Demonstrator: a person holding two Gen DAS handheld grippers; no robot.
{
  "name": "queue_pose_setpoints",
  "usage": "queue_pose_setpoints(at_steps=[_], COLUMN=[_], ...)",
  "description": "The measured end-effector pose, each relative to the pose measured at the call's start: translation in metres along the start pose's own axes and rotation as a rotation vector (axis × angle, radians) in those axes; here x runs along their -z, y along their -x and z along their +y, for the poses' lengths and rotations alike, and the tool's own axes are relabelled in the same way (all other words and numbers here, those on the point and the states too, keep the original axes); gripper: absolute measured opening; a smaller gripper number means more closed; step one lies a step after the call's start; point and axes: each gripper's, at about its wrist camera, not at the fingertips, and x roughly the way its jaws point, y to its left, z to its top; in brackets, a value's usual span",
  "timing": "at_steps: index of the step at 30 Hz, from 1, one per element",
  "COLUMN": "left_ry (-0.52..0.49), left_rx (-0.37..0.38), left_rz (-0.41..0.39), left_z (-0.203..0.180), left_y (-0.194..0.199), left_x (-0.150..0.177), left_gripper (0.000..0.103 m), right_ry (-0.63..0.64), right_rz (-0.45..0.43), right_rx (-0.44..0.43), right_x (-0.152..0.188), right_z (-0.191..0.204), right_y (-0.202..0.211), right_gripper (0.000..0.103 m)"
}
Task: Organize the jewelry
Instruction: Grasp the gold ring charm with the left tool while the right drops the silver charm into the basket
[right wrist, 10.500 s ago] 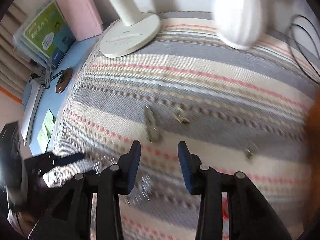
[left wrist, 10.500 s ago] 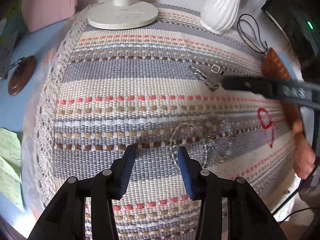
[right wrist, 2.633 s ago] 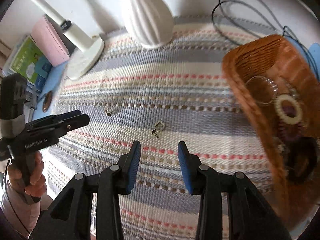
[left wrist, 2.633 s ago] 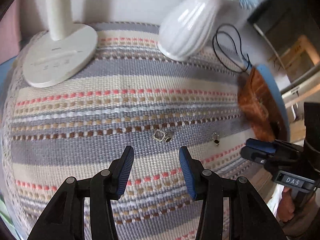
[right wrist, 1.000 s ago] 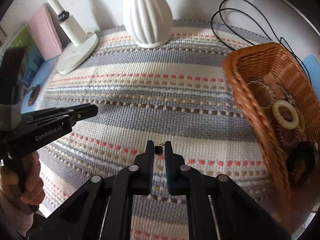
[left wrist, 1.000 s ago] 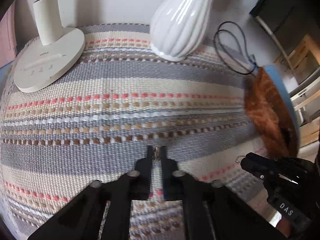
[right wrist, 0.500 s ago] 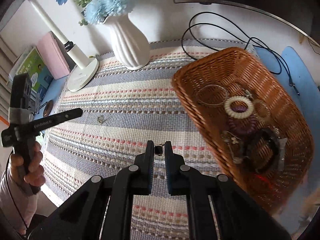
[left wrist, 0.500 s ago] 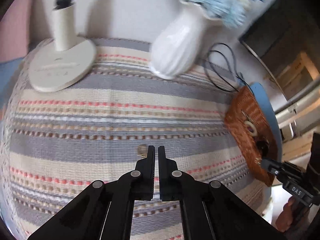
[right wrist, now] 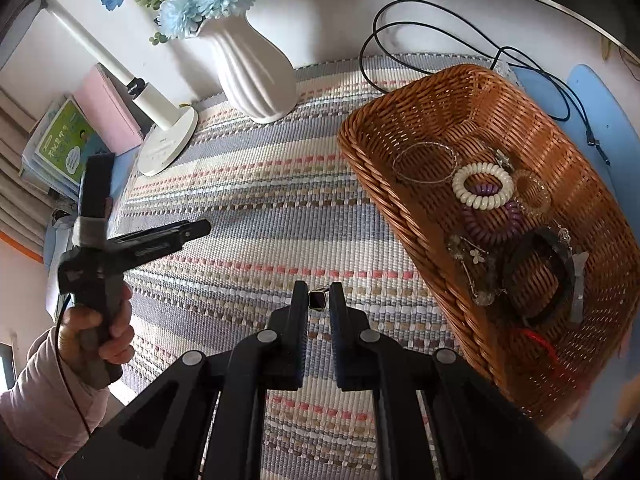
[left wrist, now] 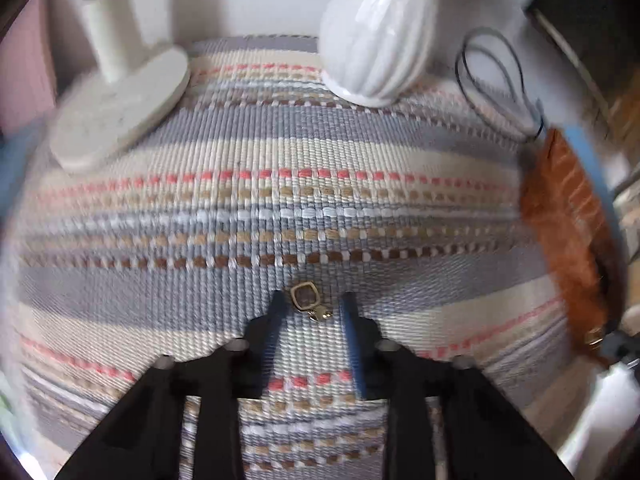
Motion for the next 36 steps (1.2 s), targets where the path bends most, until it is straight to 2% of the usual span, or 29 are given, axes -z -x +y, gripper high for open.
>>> queue_pose_setpoints(at_steps=[3, 4, 10, 17, 21, 25, 27, 29, 30, 32, 33, 34, 36], left_ry=[-0.045, -0.05, -0.013, 0.103, 0.06, 0.014, 0.018, 0.076, 0.105, 0.177, 0.211, 0.248, 0.284], left_rx=[0.023, 0.026, 0.178, 0.32, 0.36, 0.43, 0.429, 0.392, 0.383, 0.318, 0.285, 0.259, 0.206], left_rz=[0.005, 0.003, -0.054, -0.123, -0.161, -0.181, -0.177, -0.152, -0.142, -0.11, -0.091, -0.072, -0.041], left_z=[-0.007, -0.007, 0.004, 0.022, 0.006, -0.027, -0.033, -0.021, -0.012, 0.014, 0.028, 0.042, 0.058], left_y=[0.001, 0.003, 0.038, 0.072, 0.089, 0.1, 0.098, 0.09, 0.087, 0.08, 0.076, 0.072, 0.064], left_x=[0.002, 0.002, -0.001, -0.02, -0.035, -0.052, -0.059, -0.063, -0.062, -0.051, -0.044, -0.034, -0.018], left_gripper=[0.014, 0.001, 0.0, 0.0, 0.0, 0.0, 0.0, 0.001, 0.004, 0.018, 0.03, 0.037, 0.038], right_ry=[-0.004, -0.004, -0.009, -0.041, -0.056, -0.074, -0.089, -0.108, -0.111, -0.108, -0.107, -0.111, -0.116], right_rz=[-0.005, -0.01, -0.061, -0.115, -0.152, -0.183, -0.19, -0.198, -0.202, -0.204, -0.201, -0.194, -0.176], right_rx=[-0.004, -0.004, -0.007, 0.013, 0.038, 0.07, 0.08, 0.064, 0.06, 0.065, 0.064, 0.058, 0.046], right_x=[-0.002, -0.003, -0.014, -0.025, -0.033, -0.048, -0.058, -0.065, -0.067, -0.07, -0.07, -0.07, -0.069], right_z=[-0.002, -0.002, -0.012, -0.03, -0.046, -0.068, -0.08, -0.089, -0.092, -0.095, -0.096, -0.097, -0.098], right_y=[0.001, 0.003, 0.023, 0.045, 0.057, 0.062, 0.063, 0.064, 0.065, 0.064, 0.062, 0.059, 0.052], right_gripper=[0.011, 0.011, 0.011, 0.011, 0.011, 0.011, 0.011, 0.011, 0.011, 0.011, 0.011, 0.011, 0.011])
